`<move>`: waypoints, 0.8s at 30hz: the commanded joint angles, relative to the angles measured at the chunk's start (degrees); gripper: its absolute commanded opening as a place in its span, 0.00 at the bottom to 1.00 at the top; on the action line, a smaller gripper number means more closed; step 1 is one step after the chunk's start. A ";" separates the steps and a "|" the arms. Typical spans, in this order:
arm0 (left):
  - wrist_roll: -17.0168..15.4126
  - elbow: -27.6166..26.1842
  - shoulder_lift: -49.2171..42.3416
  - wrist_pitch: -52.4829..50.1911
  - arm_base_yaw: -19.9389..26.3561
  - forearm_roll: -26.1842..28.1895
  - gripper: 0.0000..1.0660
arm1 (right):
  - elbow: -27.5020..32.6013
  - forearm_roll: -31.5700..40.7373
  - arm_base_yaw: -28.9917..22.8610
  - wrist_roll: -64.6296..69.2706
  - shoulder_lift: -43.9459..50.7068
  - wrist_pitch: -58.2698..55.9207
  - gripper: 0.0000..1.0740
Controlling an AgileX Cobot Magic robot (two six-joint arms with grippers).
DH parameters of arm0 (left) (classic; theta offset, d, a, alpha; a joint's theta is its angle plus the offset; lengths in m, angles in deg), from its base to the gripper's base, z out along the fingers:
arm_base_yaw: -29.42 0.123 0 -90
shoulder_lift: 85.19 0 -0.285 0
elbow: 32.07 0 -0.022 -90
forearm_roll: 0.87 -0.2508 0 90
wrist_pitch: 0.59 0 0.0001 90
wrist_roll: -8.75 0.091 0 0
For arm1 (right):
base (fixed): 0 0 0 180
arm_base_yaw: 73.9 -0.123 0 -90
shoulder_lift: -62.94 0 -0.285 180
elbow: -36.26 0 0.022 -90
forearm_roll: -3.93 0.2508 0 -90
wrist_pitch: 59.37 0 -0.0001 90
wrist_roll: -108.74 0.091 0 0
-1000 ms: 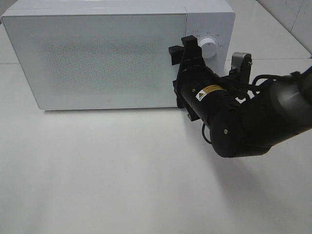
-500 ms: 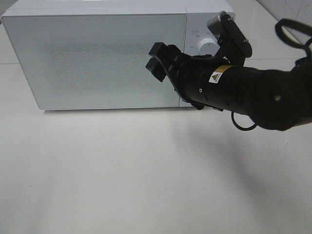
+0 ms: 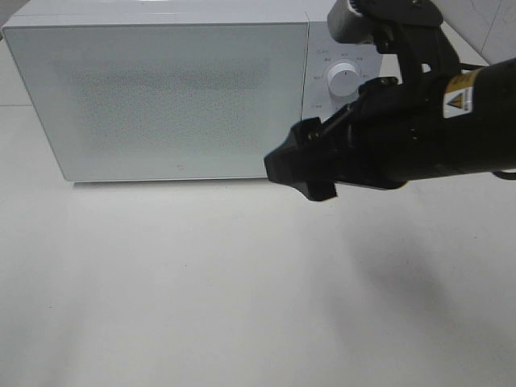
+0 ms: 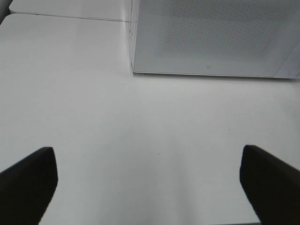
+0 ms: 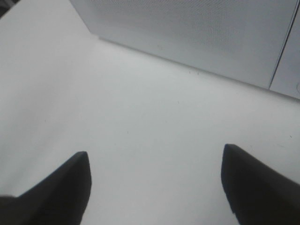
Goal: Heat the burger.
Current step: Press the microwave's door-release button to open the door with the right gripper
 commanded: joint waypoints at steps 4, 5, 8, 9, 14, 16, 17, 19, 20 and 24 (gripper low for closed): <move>-0.46 0.06 -0.86 -0.57 0.23 0.17 0.92 | -0.06 -9.17 0.11 -1.72 10.03 -21.20 0.71; -0.46 0.06 -0.86 -0.57 0.23 0.17 0.92 | -0.06 -9.17 0.11 -1.72 10.03 -21.20 0.71; -0.46 0.06 -0.86 -0.57 0.23 0.17 0.92 | -0.06 -10.03 0.11 -1.72 13.46 -26.87 0.71; -0.46 0.06 -0.86 -0.57 0.23 0.17 0.92 | -0.06 -10.43 0.11 -1.72 15.64 -30.48 0.71; -0.46 0.06 -0.86 -0.57 0.23 0.17 0.92 | -0.06 -10.43 0.11 -1.72 20.28 -35.70 0.71; -0.46 0.06 -0.86 -0.57 0.23 0.17 0.92 | -0.06 -10.49 0.11 -1.60 22.23 -37.70 0.71; -0.46 0.06 -0.86 -0.57 0.23 0.17 0.92 | -0.06 -10.60 0.11 -1.43 23.09 -38.45 0.71; -0.46 0.06 -0.86 -0.57 0.23 0.17 0.92 | -0.06 -11.46 0.11 -0.69 25.21 -40.57 0.71; -0.46 0.06 -0.86 -0.57 0.23 0.17 0.92 | 0.06 -12.95 0.11 0.29 27.62 -41.83 0.71; -0.46 0.06 -0.86 -0.57 0.23 0.17 0.92 | 1.72 -16.21 0.11 1.89 32.54 -41.31 0.71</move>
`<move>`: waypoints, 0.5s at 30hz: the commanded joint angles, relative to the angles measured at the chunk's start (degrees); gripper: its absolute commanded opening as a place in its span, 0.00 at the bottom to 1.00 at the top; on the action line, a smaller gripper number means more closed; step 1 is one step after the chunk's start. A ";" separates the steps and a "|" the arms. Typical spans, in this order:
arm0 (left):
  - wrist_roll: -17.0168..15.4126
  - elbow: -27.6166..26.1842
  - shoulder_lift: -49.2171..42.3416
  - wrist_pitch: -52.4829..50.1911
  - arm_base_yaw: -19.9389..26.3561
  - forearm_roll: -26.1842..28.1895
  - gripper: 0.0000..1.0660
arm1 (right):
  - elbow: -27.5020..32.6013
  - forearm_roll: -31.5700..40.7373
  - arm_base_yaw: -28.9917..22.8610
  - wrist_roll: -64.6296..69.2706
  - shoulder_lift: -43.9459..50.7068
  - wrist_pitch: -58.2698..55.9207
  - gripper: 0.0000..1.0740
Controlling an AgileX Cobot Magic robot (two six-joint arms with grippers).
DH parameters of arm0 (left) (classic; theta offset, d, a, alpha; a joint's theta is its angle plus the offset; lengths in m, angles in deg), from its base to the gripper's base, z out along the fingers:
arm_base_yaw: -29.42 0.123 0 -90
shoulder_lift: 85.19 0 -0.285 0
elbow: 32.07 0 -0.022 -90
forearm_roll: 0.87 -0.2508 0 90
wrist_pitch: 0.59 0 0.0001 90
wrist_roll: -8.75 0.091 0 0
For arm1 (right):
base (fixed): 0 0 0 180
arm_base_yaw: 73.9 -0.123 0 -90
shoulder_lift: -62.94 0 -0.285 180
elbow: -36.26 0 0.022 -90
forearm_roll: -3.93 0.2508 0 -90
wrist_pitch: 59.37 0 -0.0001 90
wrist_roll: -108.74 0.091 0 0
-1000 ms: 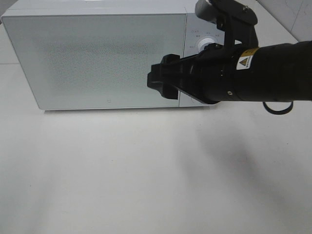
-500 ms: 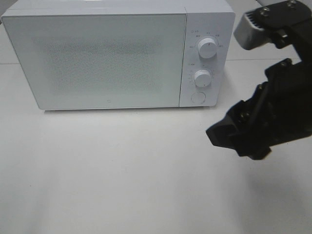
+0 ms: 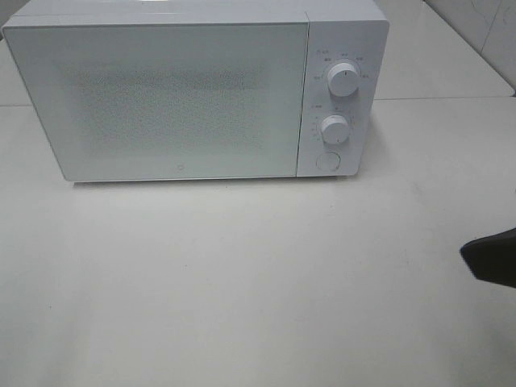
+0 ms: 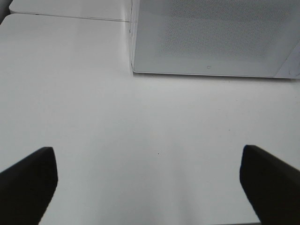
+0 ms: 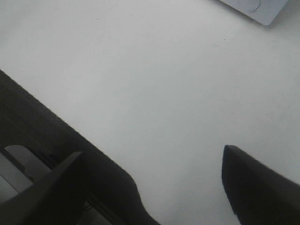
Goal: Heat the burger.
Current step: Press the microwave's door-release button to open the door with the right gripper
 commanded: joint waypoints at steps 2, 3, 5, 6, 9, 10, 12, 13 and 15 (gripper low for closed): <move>-0.46 0.06 -0.86 -0.57 0.23 0.17 0.92 | 4.24 -6.70 0.34 3.78 9.17 -0.34 0.71; -0.46 0.06 -0.86 -0.57 0.23 0.17 0.92 | 4.24 -6.70 0.34 3.78 9.17 -0.34 0.71; -0.46 0.06 -0.86 -0.57 0.23 0.17 0.92 | 7.39 -8.31 3.04 5.61 13.81 -0.34 0.71; -0.46 0.06 -0.86 -0.57 0.23 0.17 0.92 | 7.39 -8.31 3.04 5.61 13.81 -0.34 0.71; -0.46 0.06 -0.86 -0.57 0.23 0.17 0.92 | 10.20 -8.48 7.91 5.61 17.76 -0.34 0.71; -0.46 0.06 -0.86 -0.57 0.23 0.17 0.92 | 11.52 -8.48 11.40 5.56 20.28 -0.11 0.71; -0.46 0.06 -0.86 -0.57 0.23 0.17 0.92 | 11.40 -8.42 13.01 5.56 21.60 0.00 0.71; -0.46 0.06 -0.86 -0.57 0.23 0.17 0.92 | 11.40 -8.42 15.93 5.61 24.29 0.40 0.71; -0.46 0.06 -0.86 -0.57 0.23 0.17 0.92 | 11.40 -8.42 17.19 5.61 25.38 0.57 0.71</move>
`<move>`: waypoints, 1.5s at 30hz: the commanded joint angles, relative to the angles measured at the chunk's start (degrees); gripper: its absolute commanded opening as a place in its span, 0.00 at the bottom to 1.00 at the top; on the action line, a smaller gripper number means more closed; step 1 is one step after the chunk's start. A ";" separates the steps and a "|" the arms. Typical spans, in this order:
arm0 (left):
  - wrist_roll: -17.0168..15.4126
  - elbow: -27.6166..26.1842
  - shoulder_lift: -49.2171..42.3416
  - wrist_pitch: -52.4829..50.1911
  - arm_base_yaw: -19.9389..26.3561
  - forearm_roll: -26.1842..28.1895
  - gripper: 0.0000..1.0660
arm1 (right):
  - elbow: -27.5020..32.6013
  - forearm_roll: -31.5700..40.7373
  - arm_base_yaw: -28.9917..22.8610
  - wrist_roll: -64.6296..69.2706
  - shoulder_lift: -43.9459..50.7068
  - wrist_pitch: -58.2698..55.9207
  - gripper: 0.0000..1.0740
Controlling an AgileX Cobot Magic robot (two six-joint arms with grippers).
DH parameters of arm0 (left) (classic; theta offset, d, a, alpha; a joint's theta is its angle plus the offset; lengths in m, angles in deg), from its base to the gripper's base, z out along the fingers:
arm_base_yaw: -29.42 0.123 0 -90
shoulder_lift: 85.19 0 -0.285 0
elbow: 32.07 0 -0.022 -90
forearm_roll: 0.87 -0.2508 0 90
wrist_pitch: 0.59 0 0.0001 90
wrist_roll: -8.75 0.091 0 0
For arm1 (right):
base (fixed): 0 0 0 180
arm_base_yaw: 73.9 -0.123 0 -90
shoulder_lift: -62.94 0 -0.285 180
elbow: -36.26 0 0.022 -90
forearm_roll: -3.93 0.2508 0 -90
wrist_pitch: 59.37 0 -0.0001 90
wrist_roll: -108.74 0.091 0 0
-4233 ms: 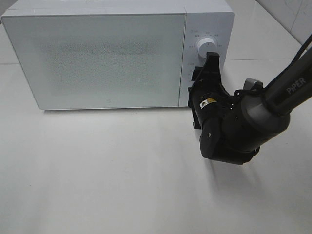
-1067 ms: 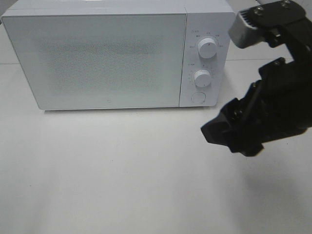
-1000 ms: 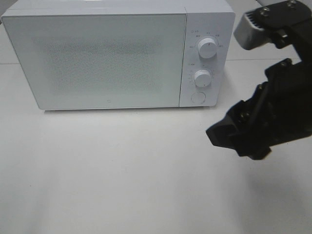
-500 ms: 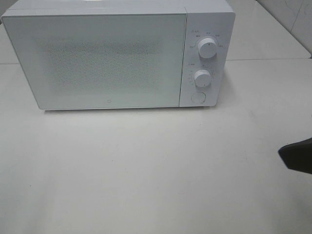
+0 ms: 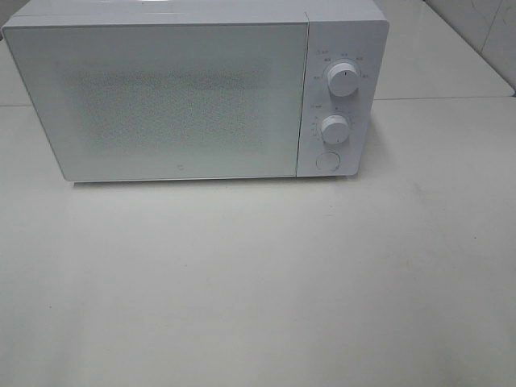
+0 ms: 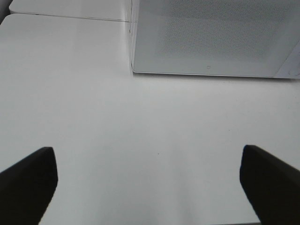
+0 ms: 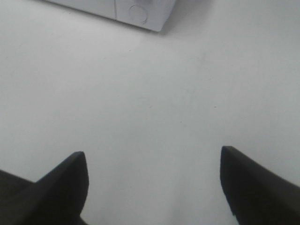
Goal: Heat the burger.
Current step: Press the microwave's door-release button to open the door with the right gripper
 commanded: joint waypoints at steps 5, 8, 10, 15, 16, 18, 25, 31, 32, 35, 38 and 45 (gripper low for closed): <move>-0.46 0.06 -0.86 -0.57 0.23 0.17 0.92 | 0.23 1.15 13.35 0.57 11.86 1.03 0.71; -0.46 0.06 -0.86 -0.57 0.23 0.17 0.92 | 0.23 1.89 16.50 -0.11 15.18 1.03 0.71; -0.46 0.06 -0.86 -0.57 0.23 0.17 0.92 | 0.23 2.18 17.25 -0.40 16.10 0.97 0.71; -0.46 0.06 -0.86 -0.57 0.23 0.17 0.92 | 0.17 3.21 20.34 -0.69 20.74 0.46 0.71; -0.46 0.06 -0.86 -0.57 0.23 0.17 0.92 | 0.17 3.44 20.68 -0.69 21.54 0.11 0.71; -0.46 0.06 -0.86 -0.57 0.23 0.17 0.92 | 0.17 3.61 21.08 -0.69 22.98 -0.97 0.71; -0.46 0.06 -0.86 -0.57 0.23 0.17 0.92 | 1.55 4.24 21.08 -1.20 23.26 -5.39 0.71; -0.46 0.06 -0.86 -0.57 0.23 0.17 0.92 | 1.55 4.24 21.08 -1.15 23.26 -5.39 0.71; -0.46 0.06 -0.86 -0.57 0.23 0.17 0.92 | 1.55 4.24 21.08 -1.15 23.26 -5.39 0.71; -0.46 0.06 -0.86 -0.57 0.23 0.17 0.92 | 1.55 4.24 21.08 -1.15 23.26 -5.39 0.71; -0.46 0.06 -0.86 -0.57 0.23 0.17 0.92 | 1.55 4.24 21.08 -1.15 23.26 -5.39 0.71; -0.46 0.06 -0.86 -0.57 0.23 0.17 0.92 | 1.55 4.24 21.08 -1.15 23.26 -5.39 0.71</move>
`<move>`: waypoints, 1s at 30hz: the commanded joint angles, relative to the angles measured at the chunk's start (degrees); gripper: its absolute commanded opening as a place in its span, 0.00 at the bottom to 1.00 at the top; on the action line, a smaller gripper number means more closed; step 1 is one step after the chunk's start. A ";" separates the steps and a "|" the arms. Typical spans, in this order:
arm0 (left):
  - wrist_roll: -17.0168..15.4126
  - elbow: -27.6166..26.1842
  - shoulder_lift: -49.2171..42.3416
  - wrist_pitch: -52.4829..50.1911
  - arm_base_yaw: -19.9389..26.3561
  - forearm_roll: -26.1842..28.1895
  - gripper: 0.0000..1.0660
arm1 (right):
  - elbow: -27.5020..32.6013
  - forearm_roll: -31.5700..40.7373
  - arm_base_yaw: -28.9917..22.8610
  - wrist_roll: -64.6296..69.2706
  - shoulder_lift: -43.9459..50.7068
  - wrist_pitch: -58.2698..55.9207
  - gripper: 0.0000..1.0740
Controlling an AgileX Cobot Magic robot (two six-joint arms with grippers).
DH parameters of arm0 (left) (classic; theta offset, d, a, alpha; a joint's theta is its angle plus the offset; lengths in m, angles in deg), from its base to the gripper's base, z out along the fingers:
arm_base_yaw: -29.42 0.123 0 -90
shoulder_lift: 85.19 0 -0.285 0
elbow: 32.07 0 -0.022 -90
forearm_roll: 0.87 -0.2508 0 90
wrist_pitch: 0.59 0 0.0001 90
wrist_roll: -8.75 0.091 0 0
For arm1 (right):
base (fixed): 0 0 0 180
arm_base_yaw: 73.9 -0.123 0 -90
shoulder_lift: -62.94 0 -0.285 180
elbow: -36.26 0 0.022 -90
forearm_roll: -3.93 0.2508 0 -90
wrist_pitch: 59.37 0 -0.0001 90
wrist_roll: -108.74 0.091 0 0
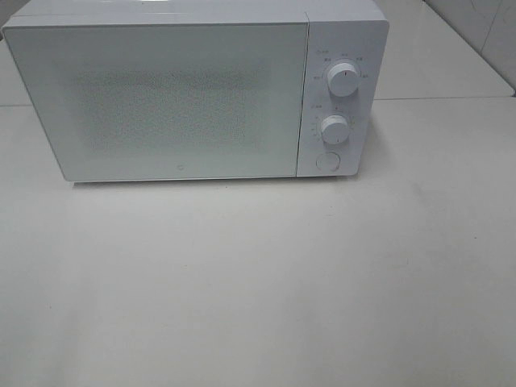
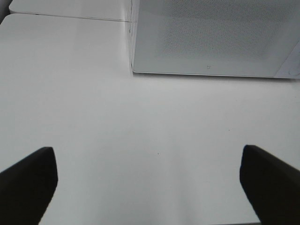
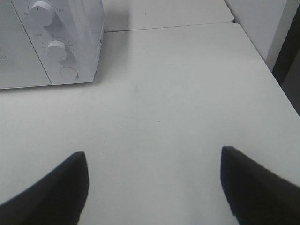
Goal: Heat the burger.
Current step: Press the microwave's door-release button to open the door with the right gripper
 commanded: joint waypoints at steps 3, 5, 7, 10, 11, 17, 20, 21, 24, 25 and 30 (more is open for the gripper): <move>-0.46 0.06 -0.86 -0.57 0.23 0.17 0.92 | 0.00 0.11 0.17 -0.74 1.43 0.29 0.71; -0.46 0.06 -0.86 -0.57 0.23 0.17 0.92 | -0.29 0.23 0.17 -0.97 1.43 0.52 0.71; -0.46 0.06 -0.86 -0.57 0.23 0.17 0.92 | -1.15 0.40 0.17 -0.97 1.38 0.69 0.71; -0.46 0.06 -0.86 -0.57 0.23 0.17 0.92 | -3.04 0.92 0.17 -0.97 0.06 0.74 0.71; -0.46 0.06 -0.86 -0.57 0.23 0.17 0.92 | -4.24 0.86 0.17 -0.97 -1.49 1.09 0.71; -0.46 0.06 -0.86 -0.57 0.23 0.17 0.92 | -5.39 0.92 0.17 -0.97 -7.05 7.05 0.71; -0.46 0.06 -0.86 -0.57 0.23 0.17 0.92 | -5.39 0.92 0.17 -0.92 -10.08 10.71 0.71; -0.46 0.06 -0.86 -0.57 0.23 0.17 0.92 | -5.39 0.92 0.17 -0.92 -10.08 10.71 0.71; -0.46 0.06 -0.86 -0.57 0.23 0.17 0.92 | -5.21 0.86 0.17 -0.92 -13.18 14.73 0.71; -0.46 0.06 -0.86 -0.57 0.23 0.17 0.92 | -5.21 0.74 0.17 -0.92 -15.30 17.65 0.71; -0.46 0.06 -0.86 -0.57 0.23 0.17 0.92 | -5.21 0.74 0.17 -0.92 -21.83 24.29 0.71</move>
